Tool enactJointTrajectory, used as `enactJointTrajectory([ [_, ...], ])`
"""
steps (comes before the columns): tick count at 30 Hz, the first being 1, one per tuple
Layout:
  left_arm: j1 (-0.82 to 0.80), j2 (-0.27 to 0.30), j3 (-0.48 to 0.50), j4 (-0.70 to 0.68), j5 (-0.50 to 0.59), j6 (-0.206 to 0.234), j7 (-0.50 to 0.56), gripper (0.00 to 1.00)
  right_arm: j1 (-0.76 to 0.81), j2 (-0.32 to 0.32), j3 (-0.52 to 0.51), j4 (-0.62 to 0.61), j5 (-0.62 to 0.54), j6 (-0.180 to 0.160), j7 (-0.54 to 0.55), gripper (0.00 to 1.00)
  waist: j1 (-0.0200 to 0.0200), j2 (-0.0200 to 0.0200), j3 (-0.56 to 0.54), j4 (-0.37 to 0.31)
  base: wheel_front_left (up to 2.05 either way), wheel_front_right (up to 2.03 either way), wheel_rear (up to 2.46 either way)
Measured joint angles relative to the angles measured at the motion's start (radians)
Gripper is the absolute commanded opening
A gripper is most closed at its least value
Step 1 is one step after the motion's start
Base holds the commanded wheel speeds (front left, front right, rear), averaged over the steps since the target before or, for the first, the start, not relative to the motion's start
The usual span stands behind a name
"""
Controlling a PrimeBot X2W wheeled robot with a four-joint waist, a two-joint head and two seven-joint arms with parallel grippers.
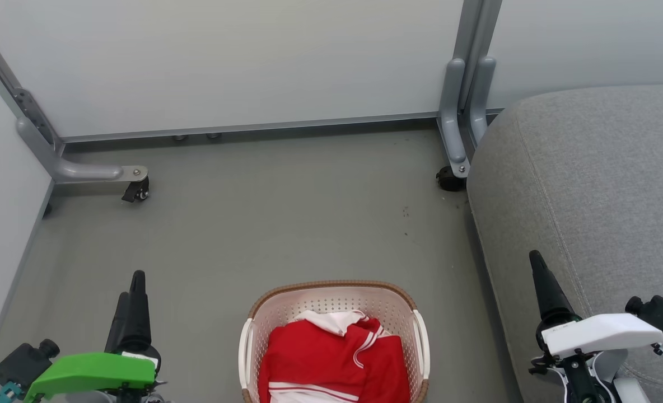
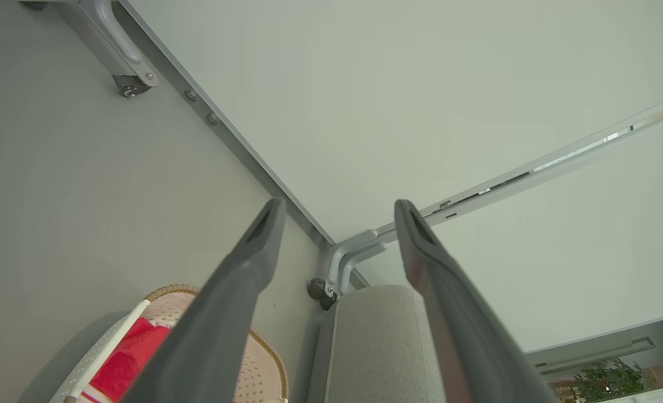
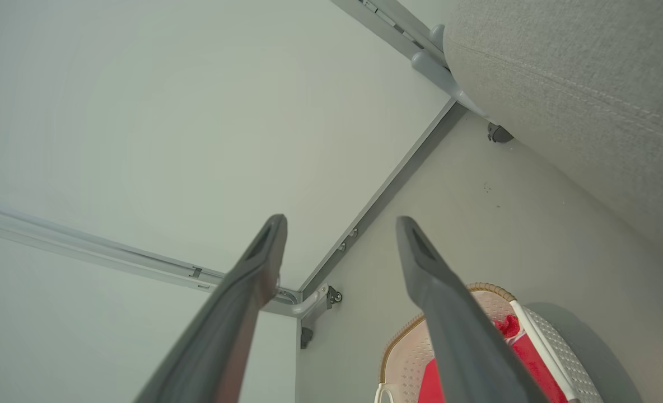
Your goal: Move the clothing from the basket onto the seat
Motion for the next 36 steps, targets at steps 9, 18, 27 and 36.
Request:
enactJointTrajectory([
  [9, 0.013, -0.001, -0.025, -0.034, 0.17, 0.015, -0.032, 1.0, 0.019, -0.002, 0.044, -0.034, -0.176, 0.0, -0.03, 1.0, 0.0, 0.0, -0.001, 0.007, 0.0, 0.0, 0.0],
  [18, 0.03, -0.001, -0.053, -0.065, 0.301, 0.024, -0.063, 1.0, 0.023, -0.005, 0.076, -0.066, -0.319, 0.0, -0.063, 1.0, 0.0, 0.0, -0.006, 0.013, 0.0, 0.0, 0.0],
  [27, 0.044, 0.0, -0.07, -0.093, 0.413, 0.034, -0.089, 1.0, 0.033, -0.009, 0.101, -0.094, -0.441, 0.0, -0.089, 1.0, 0.0, 0.0, -0.01, 0.018, 0.0, 0.0, 0.0],
  [36, 0.053, 0.0, -0.089, -0.111, 0.517, 0.038, -0.115, 1.0, 0.04, -0.011, 0.116, -0.117, -0.554, 0.0, -0.116, 1.0, 0.0, 0.0, -0.01, 0.026, 0.0, 0.0, 0.0],
])
